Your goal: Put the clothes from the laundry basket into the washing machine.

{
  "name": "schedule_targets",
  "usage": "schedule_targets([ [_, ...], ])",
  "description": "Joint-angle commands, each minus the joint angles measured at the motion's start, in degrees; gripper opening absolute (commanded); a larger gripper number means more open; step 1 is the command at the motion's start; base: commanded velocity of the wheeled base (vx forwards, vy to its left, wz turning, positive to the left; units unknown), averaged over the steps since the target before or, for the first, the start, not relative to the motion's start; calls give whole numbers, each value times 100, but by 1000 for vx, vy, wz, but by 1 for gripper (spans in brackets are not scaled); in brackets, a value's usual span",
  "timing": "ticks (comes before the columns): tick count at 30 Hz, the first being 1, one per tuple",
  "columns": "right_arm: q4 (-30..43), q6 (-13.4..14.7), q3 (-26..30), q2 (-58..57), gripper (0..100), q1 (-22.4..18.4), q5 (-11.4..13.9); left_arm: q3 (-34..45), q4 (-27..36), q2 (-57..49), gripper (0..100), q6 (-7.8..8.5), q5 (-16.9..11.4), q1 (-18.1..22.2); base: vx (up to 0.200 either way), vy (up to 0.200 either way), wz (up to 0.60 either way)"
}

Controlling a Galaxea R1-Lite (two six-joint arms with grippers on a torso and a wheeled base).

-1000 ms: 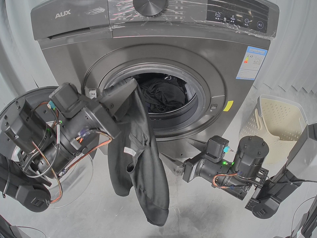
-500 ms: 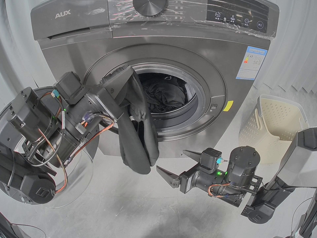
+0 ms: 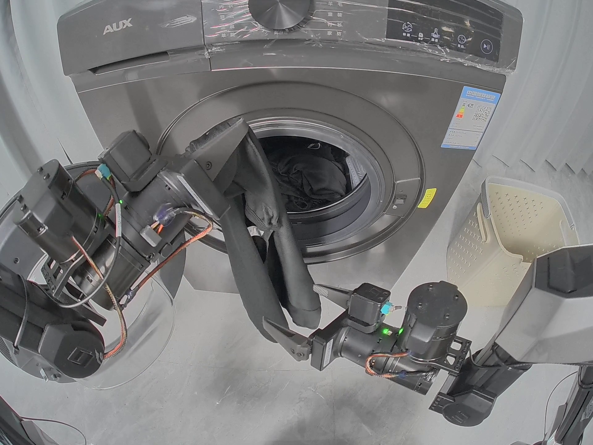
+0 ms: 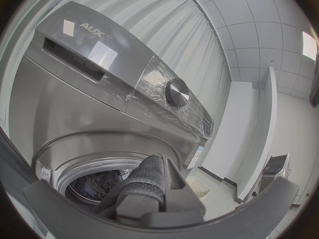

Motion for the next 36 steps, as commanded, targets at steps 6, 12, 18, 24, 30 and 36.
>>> schedule_targets([
  [6, -300, 50, -358, 426, 100, 55, 334, -2, -23, -38, 0, -3, -10, -8, 0, 0, 0],
  [12, -379, 156, -376, 426, 100, 187, 439, -2, -23, -38, 0, -3, -10, 1, 0, 0, 0],
  [18, -353, 173, -455, 443, 100, 371, 448, -11, -23, -38, 0, -3, -10, 1, 0, 0, 0],
  [24, -256, 182, -1070, 927, 100, 266, 510, -11, -23, -55, 0, -3, -10, 1, 0, 0, 0],
  [30, -98, 182, -1668, 1366, 100, -68, 571, -2, -23, -55, 0, -12, -10, 1, 0, 0, 0],
  [36, -186, 182, -2169, 1709, 100, -560, 571, -2, -85, -55, 0, -21, -19, 1, 0, 0, 0],
])
